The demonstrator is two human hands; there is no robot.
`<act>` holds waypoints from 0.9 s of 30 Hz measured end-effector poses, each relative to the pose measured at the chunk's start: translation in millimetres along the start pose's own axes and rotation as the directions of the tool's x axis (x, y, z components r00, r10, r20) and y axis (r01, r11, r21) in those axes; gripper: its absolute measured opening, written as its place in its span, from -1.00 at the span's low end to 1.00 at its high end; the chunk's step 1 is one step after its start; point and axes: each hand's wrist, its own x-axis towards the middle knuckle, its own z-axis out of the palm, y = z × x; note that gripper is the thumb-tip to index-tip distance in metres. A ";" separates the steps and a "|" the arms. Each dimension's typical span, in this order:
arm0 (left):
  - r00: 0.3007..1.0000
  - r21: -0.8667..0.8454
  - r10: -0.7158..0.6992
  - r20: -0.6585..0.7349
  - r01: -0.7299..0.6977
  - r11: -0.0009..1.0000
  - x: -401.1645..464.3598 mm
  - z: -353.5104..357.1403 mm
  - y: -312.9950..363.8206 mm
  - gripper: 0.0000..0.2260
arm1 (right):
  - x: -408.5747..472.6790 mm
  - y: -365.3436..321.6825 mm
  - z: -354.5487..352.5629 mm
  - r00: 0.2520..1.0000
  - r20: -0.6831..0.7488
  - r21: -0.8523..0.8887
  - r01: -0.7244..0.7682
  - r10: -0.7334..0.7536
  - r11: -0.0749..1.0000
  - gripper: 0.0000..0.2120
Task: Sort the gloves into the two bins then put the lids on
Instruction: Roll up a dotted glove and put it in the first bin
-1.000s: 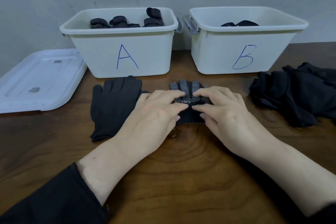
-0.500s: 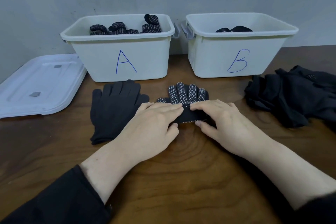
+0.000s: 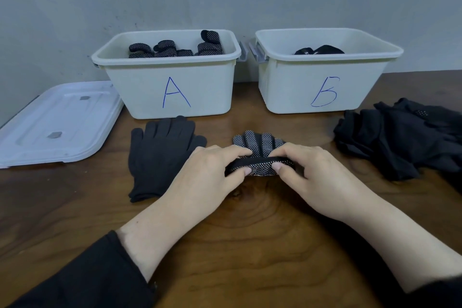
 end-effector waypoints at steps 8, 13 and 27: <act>0.980 -0.272 -0.198 -0.003 0.190 0.943 8.0 3.2 0.3 -0.69 | 8.0 6.0 10.4 0.981 -0.136 0.205 -0.109 0.139 0.973 -0.81; 0.970 -0.267 -0.240 -0.046 0.220 0.938 14.7 5.9 1.4 -0.68 | 17.3 11.6 17.0 0.957 -0.224 0.170 -0.146 0.182 0.975 -0.83; 0.977 0.280 0.155 0.148 -0.192 0.940 13.7 13.5 3.7 -0.56 | 14.0 11.0 18.8 0.985 -0.121 -0.270 0.085 -0.121 0.959 -0.78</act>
